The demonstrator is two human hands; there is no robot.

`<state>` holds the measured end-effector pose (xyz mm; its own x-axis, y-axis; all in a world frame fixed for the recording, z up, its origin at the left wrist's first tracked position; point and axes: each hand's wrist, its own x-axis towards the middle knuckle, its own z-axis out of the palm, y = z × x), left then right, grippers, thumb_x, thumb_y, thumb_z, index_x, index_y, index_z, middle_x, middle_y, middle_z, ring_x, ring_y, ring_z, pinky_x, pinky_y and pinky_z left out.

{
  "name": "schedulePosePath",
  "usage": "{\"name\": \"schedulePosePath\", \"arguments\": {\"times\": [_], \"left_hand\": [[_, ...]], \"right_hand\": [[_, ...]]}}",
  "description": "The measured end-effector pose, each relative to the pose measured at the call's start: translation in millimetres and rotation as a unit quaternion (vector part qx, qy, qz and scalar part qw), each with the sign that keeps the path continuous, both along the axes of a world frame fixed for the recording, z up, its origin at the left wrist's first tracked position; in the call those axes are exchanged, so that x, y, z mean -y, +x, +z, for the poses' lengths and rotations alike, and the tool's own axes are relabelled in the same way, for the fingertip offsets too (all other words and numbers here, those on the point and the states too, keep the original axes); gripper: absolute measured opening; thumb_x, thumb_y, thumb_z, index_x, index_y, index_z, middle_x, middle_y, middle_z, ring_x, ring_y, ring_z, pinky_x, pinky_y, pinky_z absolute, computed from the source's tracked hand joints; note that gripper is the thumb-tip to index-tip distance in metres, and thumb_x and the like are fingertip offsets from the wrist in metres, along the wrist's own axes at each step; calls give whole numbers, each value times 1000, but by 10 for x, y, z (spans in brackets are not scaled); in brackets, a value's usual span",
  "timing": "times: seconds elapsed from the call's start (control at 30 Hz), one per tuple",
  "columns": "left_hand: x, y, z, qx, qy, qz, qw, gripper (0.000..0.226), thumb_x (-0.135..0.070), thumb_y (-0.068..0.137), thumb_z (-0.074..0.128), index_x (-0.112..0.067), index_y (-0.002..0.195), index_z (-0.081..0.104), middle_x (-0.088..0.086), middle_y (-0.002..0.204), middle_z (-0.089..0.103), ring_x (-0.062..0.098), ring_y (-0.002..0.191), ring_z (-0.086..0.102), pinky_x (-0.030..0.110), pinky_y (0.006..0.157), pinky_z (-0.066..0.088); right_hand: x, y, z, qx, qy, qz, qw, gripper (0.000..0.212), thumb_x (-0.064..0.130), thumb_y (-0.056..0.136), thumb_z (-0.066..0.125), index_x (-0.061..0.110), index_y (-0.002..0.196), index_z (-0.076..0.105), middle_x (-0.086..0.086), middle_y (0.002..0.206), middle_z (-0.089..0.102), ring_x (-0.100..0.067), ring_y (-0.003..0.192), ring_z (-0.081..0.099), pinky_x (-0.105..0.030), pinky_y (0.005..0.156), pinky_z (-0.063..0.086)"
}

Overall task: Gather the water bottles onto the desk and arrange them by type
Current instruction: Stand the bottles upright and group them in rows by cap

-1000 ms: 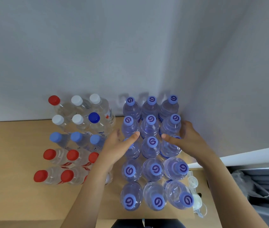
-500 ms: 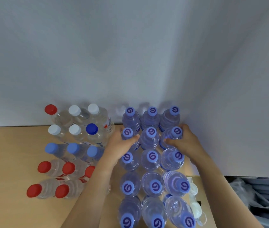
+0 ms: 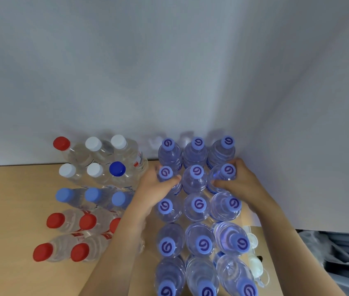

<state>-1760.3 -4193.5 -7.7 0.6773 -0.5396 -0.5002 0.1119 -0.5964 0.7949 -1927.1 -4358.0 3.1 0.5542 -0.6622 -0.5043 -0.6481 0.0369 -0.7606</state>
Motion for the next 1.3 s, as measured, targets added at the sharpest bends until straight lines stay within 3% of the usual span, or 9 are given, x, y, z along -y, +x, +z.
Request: {"name": "schedulePosePath", "arguments": {"times": [0.13, 0.23, 0.33, 0.47, 0.57, 0.7, 0.8, 1.13, 1.3], "left_hand": [[5, 58, 119, -34, 4, -20, 999, 27, -38, 77, 82, -26, 91, 63, -14, 79, 71, -1, 76, 67, 18, 61, 52], [83, 159, 221, -34, 5, -10, 999, 36, -48, 78, 79, -29, 91, 52, -19, 77, 62, -4, 73, 60, 17, 54, 45], [201, 284, 256, -22, 16, -2, 1000, 61, -50, 79, 77, -24, 123, 44, -9, 111, 59, 15, 108, 60, 26, 73, 46], [361, 380, 215, 4, 49, -3, 999, 93, -49, 81, 76, -12, 152, 29, 11, 149, 42, 28, 132, 48, 35, 92, 43], [437, 412, 171, -12, 53, -2, 999, 75, -43, 82, 76, -12, 141, 42, 3, 128, 56, 23, 113, 58, 31, 82, 48], [490, 412, 125, -27, 23, 2, 999, 20, -30, 82, 79, -17, 91, 67, 0, 86, 71, 13, 79, 67, 24, 62, 53], [488, 402, 132, -32, 3, 22, 999, 15, -23, 80, 81, -20, 74, 67, -2, 71, 71, 12, 68, 69, 26, 62, 55], [500, 385, 167, -49, 24, 30, 998, 23, -28, 77, 83, -16, 87, 66, 7, 88, 73, 20, 81, 71, 36, 74, 58], [476, 361, 299, -46, 55, 7, 997, 55, -39, 79, 81, -15, 118, 50, -6, 110, 59, 5, 82, 56, 22, 58, 44]], "right_hand": [[71, 23, 101, 18, 18, 7, 1000, 56, 36, 69, 88, 23, 106, 49, 12, 96, 63, -2, 84, 63, -18, 63, 48], [192, 79, 183, 11, -4, -15, 1000, 77, 48, 68, 85, 20, 121, 36, 19, 100, 49, 5, 87, 51, -18, 66, 41], [327, 185, 191, 5, -28, -33, 999, 97, 43, 72, 84, 13, 144, 27, 2, 119, 45, -18, 108, 53, -27, 82, 41], [430, 342, 129, -13, -23, -31, 999, 89, 32, 76, 84, 11, 145, 32, 0, 114, 47, -17, 98, 51, -24, 68, 42], [471, 417, 54, -21, -4, -33, 999, 69, 25, 74, 84, 11, 128, 43, 0, 107, 59, -17, 90, 61, -29, 67, 49], [512, 437, -56, -9, 20, -31, 999, 54, 18, 74, 83, 9, 118, 52, -3, 103, 67, -17, 88, 67, -32, 69, 55], [520, 446, -71, 2, 26, -43, 999, 58, 19, 75, 84, 10, 118, 47, 0, 103, 62, -11, 85, 63, -24, 61, 49], [562, 470, -92, -18, 37, -17, 999, 62, 22, 76, 84, 8, 122, 44, -2, 107, 62, -10, 83, 62, -23, 58, 49], [510, 426, 11, -3, 43, -29, 999, 87, 21, 75, 84, 14, 145, 33, -4, 124, 56, -22, 102, 61, -28, 72, 52]]}}
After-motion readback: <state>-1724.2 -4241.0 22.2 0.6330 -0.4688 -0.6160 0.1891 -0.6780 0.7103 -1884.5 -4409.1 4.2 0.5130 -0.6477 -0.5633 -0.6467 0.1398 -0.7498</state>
